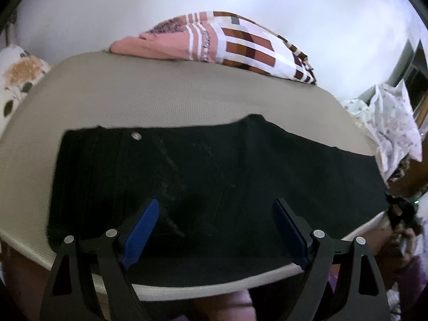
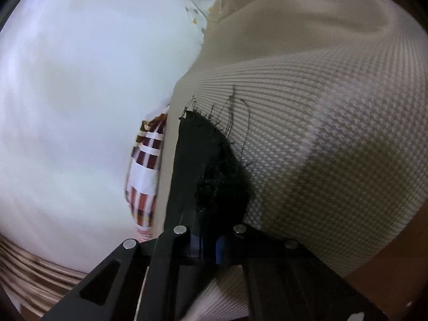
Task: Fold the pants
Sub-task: 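Pull the hem straight with the right gripper while the left gripper holds the trousers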
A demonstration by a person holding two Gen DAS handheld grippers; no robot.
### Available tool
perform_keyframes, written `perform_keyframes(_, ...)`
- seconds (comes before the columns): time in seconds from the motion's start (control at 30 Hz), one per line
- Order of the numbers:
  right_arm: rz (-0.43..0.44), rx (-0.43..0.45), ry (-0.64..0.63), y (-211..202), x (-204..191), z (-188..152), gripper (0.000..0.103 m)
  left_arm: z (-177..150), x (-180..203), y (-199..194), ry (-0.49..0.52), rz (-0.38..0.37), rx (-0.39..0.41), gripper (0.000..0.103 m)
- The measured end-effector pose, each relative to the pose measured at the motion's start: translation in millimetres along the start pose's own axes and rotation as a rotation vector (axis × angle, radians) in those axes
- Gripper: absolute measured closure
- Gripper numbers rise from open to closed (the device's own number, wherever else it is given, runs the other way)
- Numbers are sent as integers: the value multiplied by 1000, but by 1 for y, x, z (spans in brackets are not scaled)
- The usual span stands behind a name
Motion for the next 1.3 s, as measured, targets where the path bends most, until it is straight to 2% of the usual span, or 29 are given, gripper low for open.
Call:
perform_keyframes(0.07, -42, 7, -29, 3, -4, -1, 101, 2, -5, -2, 12, 38, 7, 17)
perform_keyframes(0.13, -49, 0, -9, 3, -3, 0, 101, 3, -12, -3, 13, 67, 18, 17)
perform_keyframes(0.47, -124, 19, -11, 10, -12, 2, 100, -4, -32, 1, 1, 124, -2, 17)
perform_keyframes(0.6, -143, 21, -20, 14, -19, 3, 94, -5, -36, 2, 5, 142, -7, 17)
perform_keyframes(0.73, -160, 18, -36, 18, -24, 3, 93, -8, -38, 4, 23, 174, -27, 17)
perform_keyframes(0.97, -142, 6, -53, 22, -39, -3, 93, -11, -38, 10, 71, 231, -65, 17)
perform_keyframes(1.3, -101, -62, -111, 43, -76, -31, 93, -13, -40, 12, 92, 254, -85, 17)
Point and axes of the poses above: each gripper's, at about its wrist camera, not at the fingertips, and y roughly the way its jaws point, x to its right, z to its top, the point moved 9 cm from there along y, roughly the way its jaws point, and after that the axes turned 10 degrees about y, right-handed, at the moved point
